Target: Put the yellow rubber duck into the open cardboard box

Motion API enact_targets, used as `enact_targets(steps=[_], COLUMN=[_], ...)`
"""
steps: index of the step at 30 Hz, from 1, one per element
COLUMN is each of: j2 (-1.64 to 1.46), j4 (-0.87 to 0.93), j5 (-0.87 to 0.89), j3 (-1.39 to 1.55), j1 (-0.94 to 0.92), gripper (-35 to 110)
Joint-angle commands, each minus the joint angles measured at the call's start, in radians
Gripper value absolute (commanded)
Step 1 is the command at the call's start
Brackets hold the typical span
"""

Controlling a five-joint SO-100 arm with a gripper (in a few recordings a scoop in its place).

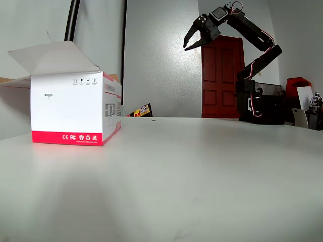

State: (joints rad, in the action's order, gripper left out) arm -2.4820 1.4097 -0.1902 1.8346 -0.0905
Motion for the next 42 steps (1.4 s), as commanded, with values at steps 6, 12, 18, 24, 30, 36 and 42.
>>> enact_targets(steps=[6, 12, 18, 24, 30, 36, 42], j2=[-0.109, -0.14, -0.176, -0.238, -0.275, -0.353, -0.434], j4=[-0.121, -0.222, -0.272, -0.318, -0.36, -0.388, -0.4], j5=[-0.008, -0.011, -0.017, -0.014, -0.008, -0.006, -0.003], j3=[0.199, 0.325, 0.407, 0.528, 0.63, 0.752, 0.854], j1=[-0.006, -0.012, -0.009, 0.026, 0.046, 0.075, 0.084], gripper=[-1, -1, -1, -1, -1, -1, -1])
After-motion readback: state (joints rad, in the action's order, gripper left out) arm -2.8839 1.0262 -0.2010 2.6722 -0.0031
